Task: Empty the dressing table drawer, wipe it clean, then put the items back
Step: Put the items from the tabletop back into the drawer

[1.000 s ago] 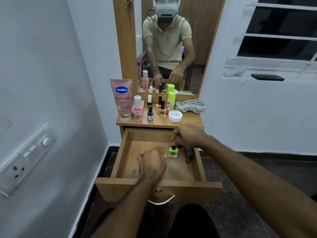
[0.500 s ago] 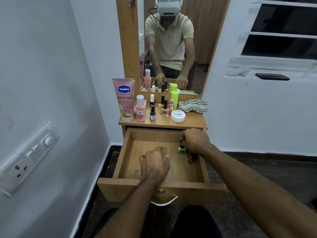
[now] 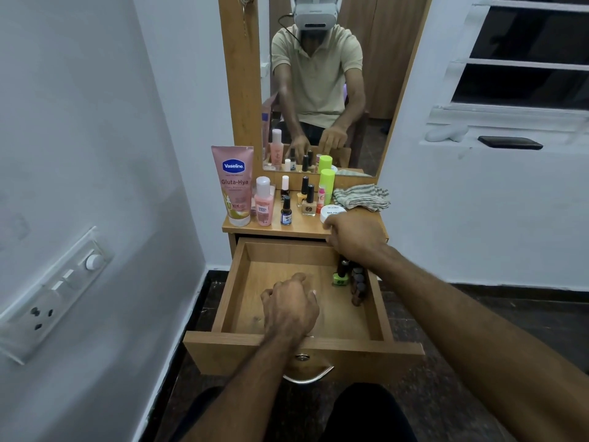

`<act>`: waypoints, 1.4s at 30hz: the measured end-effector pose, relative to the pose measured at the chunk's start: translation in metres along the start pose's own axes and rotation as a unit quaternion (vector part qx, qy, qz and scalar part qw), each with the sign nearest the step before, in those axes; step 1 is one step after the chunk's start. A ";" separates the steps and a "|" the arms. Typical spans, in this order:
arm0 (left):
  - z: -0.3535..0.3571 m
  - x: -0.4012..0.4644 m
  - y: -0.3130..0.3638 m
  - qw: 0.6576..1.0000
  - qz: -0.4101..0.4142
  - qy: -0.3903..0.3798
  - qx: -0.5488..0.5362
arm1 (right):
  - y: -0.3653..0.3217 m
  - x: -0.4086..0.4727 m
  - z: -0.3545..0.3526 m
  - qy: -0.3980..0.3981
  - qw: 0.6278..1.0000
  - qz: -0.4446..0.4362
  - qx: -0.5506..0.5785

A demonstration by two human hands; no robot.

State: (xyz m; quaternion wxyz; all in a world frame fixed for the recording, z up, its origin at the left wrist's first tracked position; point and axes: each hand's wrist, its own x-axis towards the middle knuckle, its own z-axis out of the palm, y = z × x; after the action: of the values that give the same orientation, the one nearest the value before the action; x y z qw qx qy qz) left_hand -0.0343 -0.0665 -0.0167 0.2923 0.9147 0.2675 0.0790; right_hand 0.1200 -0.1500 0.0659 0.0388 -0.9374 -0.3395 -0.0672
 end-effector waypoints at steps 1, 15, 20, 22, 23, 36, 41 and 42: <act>0.000 0.000 0.000 1.000 -0.001 0.001 -0.002 | -0.004 0.008 -0.006 0.020 1.000 -0.004 0.016; -0.002 -0.002 0.002 1.000 0.000 0.005 -0.011 | -0.032 0.072 -0.025 0.016 0.999 0.012 0.038; -0.003 -0.003 0.002 1.000 0.008 0.007 -0.014 | -0.030 0.062 -0.027 0.027 0.998 0.004 0.064; -0.003 -0.003 0.001 1.000 0.010 0.009 -0.017 | -0.029 0.055 -0.030 0.028 0.997 -0.005 0.077; -0.004 -0.003 0.001 1.000 0.011 0.009 -0.019 | -0.028 0.051 -0.032 0.036 0.996 -0.012 0.078; -0.008 -0.005 0.006 0.999 0.014 0.021 -0.022 | -0.022 -0.009 -0.037 -0.182 0.975 -0.069 0.103; -0.006 -0.004 0.005 0.999 0.015 0.026 -0.022 | -0.018 -0.013 -0.031 -0.190 0.969 -0.076 0.135; -0.006 -0.004 0.004 0.999 0.015 0.025 -0.018 | -0.016 -0.013 -0.030 -0.191 0.969 -0.076 0.139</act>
State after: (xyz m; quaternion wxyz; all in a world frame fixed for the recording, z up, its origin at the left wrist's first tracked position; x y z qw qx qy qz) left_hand -0.0375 -0.0686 -0.0095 0.3008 0.9110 0.2593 0.1113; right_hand 0.0962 -0.1494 0.0937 0.0981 -0.8899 -0.4165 0.1580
